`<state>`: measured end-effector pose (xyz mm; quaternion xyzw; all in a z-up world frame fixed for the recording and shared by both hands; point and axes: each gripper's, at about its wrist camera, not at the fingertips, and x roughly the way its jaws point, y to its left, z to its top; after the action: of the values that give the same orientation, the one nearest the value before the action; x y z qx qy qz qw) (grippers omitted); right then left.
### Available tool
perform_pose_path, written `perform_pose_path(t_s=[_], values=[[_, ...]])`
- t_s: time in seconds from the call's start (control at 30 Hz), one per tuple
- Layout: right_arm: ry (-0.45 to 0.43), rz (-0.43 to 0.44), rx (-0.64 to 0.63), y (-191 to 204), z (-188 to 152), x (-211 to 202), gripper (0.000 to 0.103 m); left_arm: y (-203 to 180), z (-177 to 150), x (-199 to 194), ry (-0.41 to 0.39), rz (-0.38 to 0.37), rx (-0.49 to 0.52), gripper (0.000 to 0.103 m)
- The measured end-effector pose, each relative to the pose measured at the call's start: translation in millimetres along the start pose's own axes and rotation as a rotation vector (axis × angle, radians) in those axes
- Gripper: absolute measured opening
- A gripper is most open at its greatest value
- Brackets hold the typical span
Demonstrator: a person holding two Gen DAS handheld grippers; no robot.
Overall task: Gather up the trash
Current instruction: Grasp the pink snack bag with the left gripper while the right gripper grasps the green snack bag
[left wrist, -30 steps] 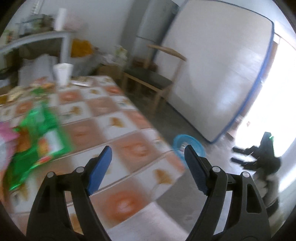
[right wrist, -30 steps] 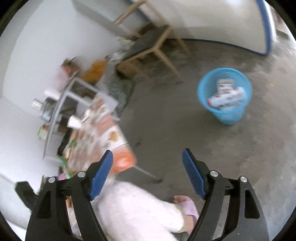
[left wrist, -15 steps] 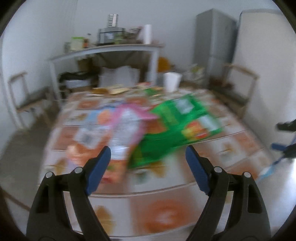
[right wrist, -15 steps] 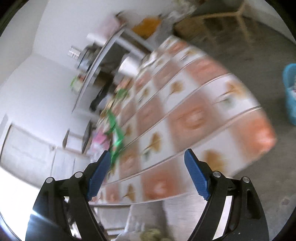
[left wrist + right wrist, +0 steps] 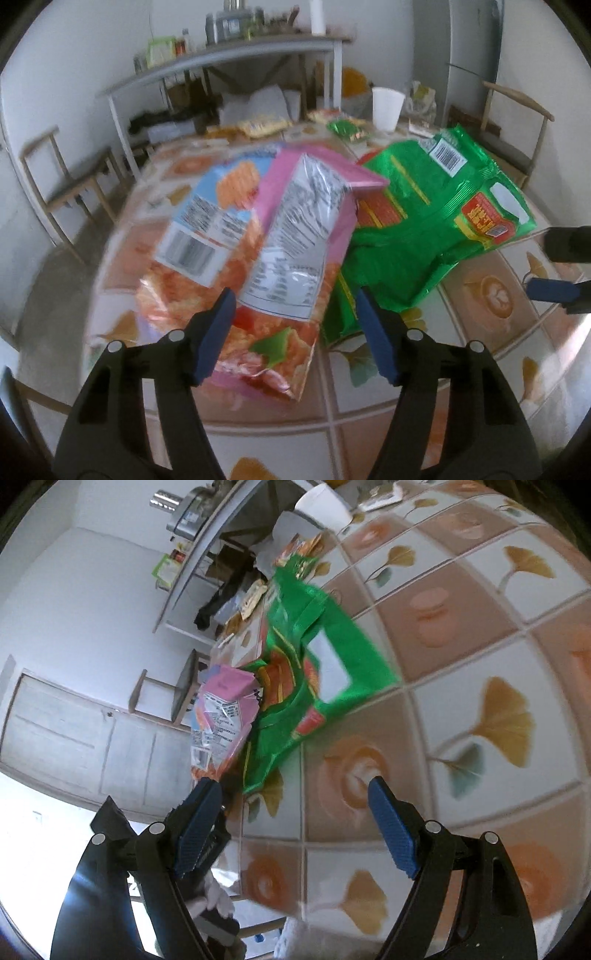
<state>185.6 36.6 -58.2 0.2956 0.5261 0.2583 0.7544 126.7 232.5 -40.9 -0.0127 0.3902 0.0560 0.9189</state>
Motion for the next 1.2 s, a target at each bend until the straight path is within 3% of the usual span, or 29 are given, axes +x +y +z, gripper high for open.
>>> perform_pose_path(t_s=[0.13,0.2,0.4,0.47,0.63,0.87,1.2], values=[[-0.025,-0.066,-0.022,10.0,9.7,23.6,0.079,3.0,1.9,8.5,0.011,-0.008,-0.025,0.050],[-0.044,-0.072,-0.019,12.2,10.6,31.7,0.079,4.6,2.8,9.8,0.009,-0.015,-0.039,0.039],[-0.125,-0.092,0.003,24.5,10.9,45.3,0.078,1.9,4.0,12.7,0.025,-0.033,-0.043,0.029],[-0.149,-0.120,0.010,27.1,11.0,48.1,0.069,-0.6,3.7,12.2,0.026,-0.039,-0.040,0.023],[-0.151,-0.138,0.034,16.4,16.2,49.9,0.029,-0.9,3.6,11.5,0.022,-0.060,-0.057,0.016],[-0.192,-0.134,0.056,-1.1,21.5,21.6,0.024,-1.4,2.3,0.4,0.008,-0.129,-0.109,0.007],[-0.255,-0.146,0.118,-30.9,23.3,-23.5,0.017,-15.5,-2.3,-11.5,-0.030,-0.178,-0.143,0.004]])
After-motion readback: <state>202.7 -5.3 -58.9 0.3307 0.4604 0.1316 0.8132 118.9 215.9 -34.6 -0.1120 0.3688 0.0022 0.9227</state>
